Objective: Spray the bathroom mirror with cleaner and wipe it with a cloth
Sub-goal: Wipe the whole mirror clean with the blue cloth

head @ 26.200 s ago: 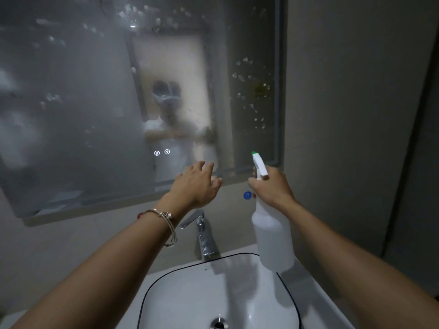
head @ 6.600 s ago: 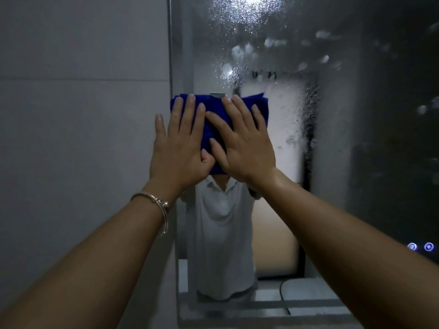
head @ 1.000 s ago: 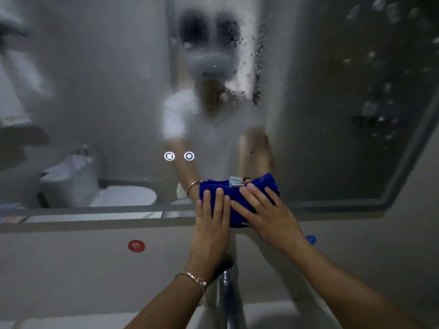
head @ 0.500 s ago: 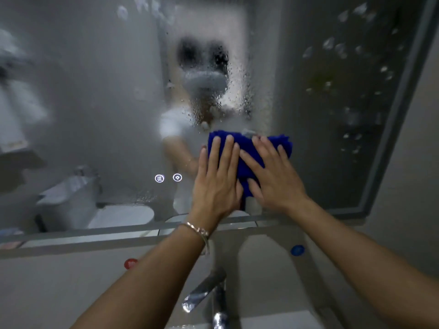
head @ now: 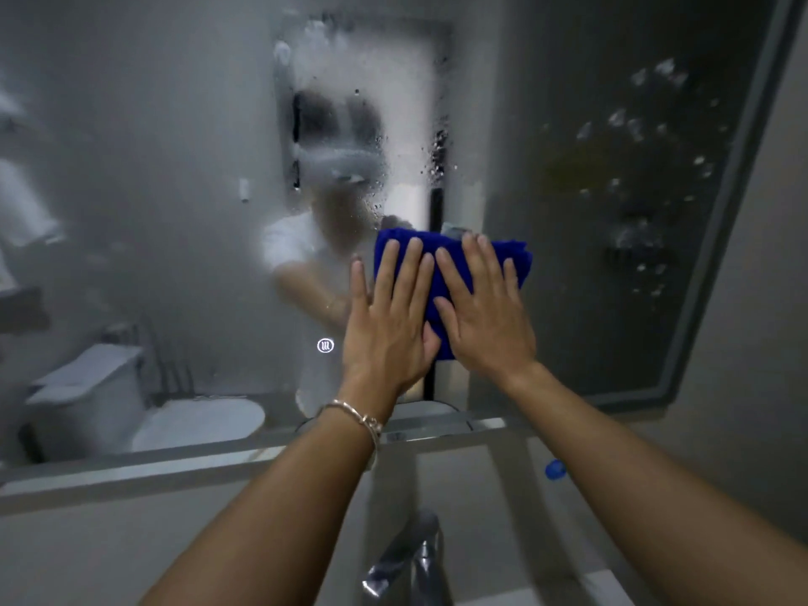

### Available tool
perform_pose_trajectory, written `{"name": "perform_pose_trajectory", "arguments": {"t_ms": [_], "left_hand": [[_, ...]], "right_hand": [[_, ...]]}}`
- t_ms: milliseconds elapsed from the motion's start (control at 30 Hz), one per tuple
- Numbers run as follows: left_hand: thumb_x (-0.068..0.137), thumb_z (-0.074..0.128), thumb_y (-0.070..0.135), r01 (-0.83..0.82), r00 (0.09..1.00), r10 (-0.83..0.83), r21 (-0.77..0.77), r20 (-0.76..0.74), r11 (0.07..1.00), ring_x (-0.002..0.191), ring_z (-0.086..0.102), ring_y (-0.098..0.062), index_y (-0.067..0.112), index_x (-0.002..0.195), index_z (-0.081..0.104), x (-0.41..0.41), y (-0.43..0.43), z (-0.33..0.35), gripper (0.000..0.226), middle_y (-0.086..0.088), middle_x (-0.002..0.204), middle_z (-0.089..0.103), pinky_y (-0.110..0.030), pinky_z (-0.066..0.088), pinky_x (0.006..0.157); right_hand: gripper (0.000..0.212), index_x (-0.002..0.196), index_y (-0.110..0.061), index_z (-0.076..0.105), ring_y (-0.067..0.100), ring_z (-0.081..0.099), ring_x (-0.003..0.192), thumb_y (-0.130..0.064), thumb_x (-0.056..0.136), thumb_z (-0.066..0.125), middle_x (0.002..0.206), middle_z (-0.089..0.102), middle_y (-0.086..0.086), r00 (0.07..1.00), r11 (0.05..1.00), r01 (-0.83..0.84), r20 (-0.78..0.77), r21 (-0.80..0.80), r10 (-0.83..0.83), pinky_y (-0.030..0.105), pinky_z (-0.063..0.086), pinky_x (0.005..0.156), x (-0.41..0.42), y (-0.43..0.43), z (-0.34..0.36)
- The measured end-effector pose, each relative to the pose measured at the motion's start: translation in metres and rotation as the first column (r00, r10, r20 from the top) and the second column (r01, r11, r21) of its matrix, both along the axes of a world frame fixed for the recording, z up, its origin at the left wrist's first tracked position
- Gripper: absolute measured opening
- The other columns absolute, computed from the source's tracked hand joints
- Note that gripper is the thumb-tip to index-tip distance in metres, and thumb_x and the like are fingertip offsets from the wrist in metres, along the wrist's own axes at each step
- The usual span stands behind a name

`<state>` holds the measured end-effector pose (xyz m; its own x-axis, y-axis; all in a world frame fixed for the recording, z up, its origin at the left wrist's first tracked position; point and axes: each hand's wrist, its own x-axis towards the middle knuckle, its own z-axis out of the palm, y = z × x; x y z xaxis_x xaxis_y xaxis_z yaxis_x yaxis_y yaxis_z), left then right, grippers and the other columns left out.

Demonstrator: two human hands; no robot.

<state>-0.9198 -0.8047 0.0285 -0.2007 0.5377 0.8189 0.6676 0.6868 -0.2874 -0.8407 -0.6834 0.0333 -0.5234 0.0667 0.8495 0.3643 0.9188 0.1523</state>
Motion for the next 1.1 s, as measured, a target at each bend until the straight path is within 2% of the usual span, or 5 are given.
{"name": "perform_pose_trajectory", "arguments": {"t_ms": [133, 433, 567, 933, 1100], "left_hand": [[0.088, 0.014, 0.039, 0.056, 0.998, -0.056, -0.003, 0.000, 0.998, 0.142, -0.017, -0.035, 0.002, 0.144, -0.022, 0.000, 0.004, -0.042, 0.076, -0.019, 0.152, -0.018, -0.055, 0.005, 0.116], [0.089, 0.028, 0.034, 0.129, 0.991, -0.128, -0.012, 0.045, 0.992, 0.144, -0.004, -0.037, 0.002, 0.149, -0.003, 0.024, 0.026, -0.132, 0.075, -0.020, 0.156, -0.008, -0.048, 0.002, 0.117], [0.084, 0.031, 0.031, 0.124, 0.987, -0.132, 0.090, 0.096, 0.988, 0.144, -0.002, -0.038, 0.002, 0.149, -0.004, 0.033, 0.042, -0.138, 0.080, -0.019, 0.156, -0.011, -0.049, 0.005, 0.117], [0.080, 0.036, 0.030, 0.146, 0.989, -0.150, 0.267, -0.004, 0.953, 0.141, 0.010, -0.045, -0.006, 0.145, 0.016, 0.038, 0.080, 0.086, 0.077, -0.029, 0.152, 0.015, -0.052, 0.012, 0.116], [0.086, 0.038, 0.029, 0.150, 0.987, -0.130, 0.270, -0.093, 0.951, 0.141, 0.016, -0.043, -0.005, 0.145, 0.022, 0.031, 0.084, 0.071, 0.070, -0.028, 0.151, 0.021, -0.050, 0.014, 0.117]], "right_hand": [[0.058, 0.150, -0.016, 0.013, 0.029, 0.014, 0.143, -0.038, 0.098, 0.025, 0.154, 0.018, 0.016, 0.999, 0.998, 0.033, 0.036, 0.059, -0.035, 0.052, 0.017, 0.111, 0.007, 0.007, -0.038], [0.059, 0.153, -0.020, -0.005, 0.026, 0.005, 0.147, -0.038, 0.102, 0.017, 0.153, 0.018, 0.015, 0.997, 0.996, -0.001, 0.077, 0.089, -0.006, 0.046, 0.007, 0.115, 0.027, 0.034, -0.122], [0.070, 0.153, -0.020, -0.006, 0.029, 0.021, 0.141, -0.036, 0.094, 0.030, 0.152, 0.022, 0.013, 0.995, 0.986, -0.078, 0.081, 0.149, 0.066, 0.046, 0.012, 0.113, 0.026, 0.046, -0.123], [0.052, 0.146, -0.017, 0.036, 0.034, 0.028, 0.140, -0.027, 0.095, 0.039, 0.151, 0.034, 0.019, 0.960, 0.930, -0.233, -0.086, 0.285, 0.267, 0.047, 0.011, 0.113, 0.020, 0.083, 0.110], [0.052, 0.147, -0.020, 0.035, 0.031, 0.026, 0.142, -0.028, 0.096, 0.037, 0.153, 0.032, 0.015, 0.954, 0.960, -0.174, -0.206, 0.217, 0.220, 0.045, 0.009, 0.115, 0.015, 0.080, 0.085]]}}
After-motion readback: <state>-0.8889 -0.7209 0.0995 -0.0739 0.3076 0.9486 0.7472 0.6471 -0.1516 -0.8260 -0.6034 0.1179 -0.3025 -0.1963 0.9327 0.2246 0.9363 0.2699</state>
